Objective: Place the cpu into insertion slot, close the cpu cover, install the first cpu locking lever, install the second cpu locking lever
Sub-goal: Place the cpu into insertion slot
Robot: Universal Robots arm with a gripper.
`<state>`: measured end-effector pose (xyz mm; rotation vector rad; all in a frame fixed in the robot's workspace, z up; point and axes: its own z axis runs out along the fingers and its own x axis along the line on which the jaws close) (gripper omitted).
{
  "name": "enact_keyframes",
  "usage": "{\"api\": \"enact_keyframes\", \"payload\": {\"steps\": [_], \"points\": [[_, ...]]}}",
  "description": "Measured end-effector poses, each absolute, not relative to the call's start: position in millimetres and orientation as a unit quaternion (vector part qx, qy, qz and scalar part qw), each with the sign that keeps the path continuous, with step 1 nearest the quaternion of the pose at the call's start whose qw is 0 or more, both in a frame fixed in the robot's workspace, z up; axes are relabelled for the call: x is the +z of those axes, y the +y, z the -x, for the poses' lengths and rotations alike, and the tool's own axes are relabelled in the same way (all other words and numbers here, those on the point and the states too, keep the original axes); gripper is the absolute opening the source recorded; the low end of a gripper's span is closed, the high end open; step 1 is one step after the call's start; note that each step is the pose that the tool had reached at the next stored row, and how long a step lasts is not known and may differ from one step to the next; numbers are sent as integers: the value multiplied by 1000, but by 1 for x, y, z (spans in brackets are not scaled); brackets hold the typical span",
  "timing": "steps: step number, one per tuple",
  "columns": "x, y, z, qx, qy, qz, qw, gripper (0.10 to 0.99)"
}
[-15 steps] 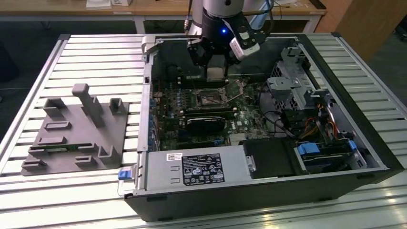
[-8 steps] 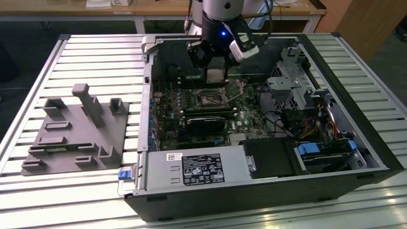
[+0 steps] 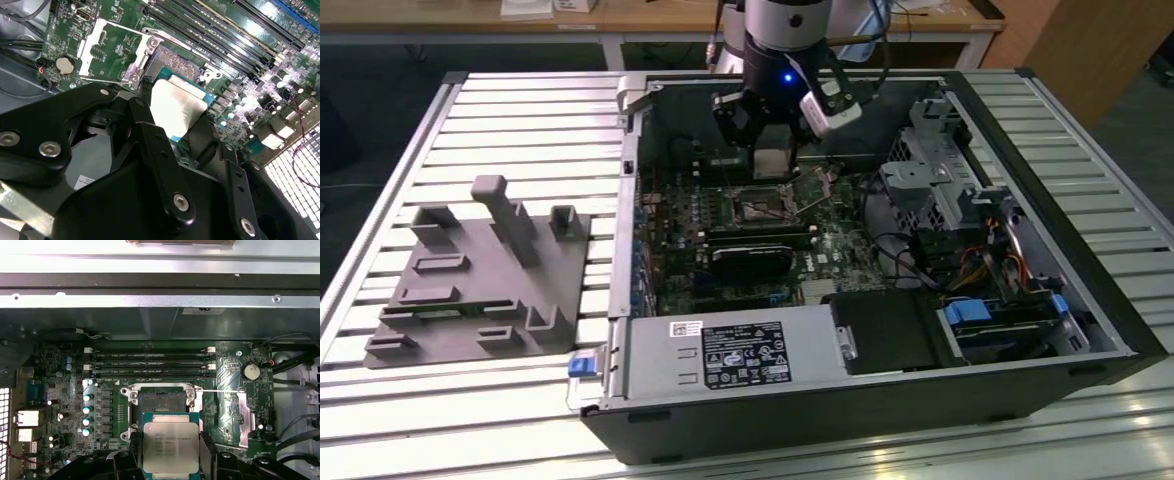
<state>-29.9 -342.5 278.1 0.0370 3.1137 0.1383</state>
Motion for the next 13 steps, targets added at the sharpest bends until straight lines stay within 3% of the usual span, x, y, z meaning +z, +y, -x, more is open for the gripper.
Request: {"api": "enact_keyframes", "payload": {"steps": [13], "points": [[262, -343, 30, 44, 999, -12, 13, 541]]}}
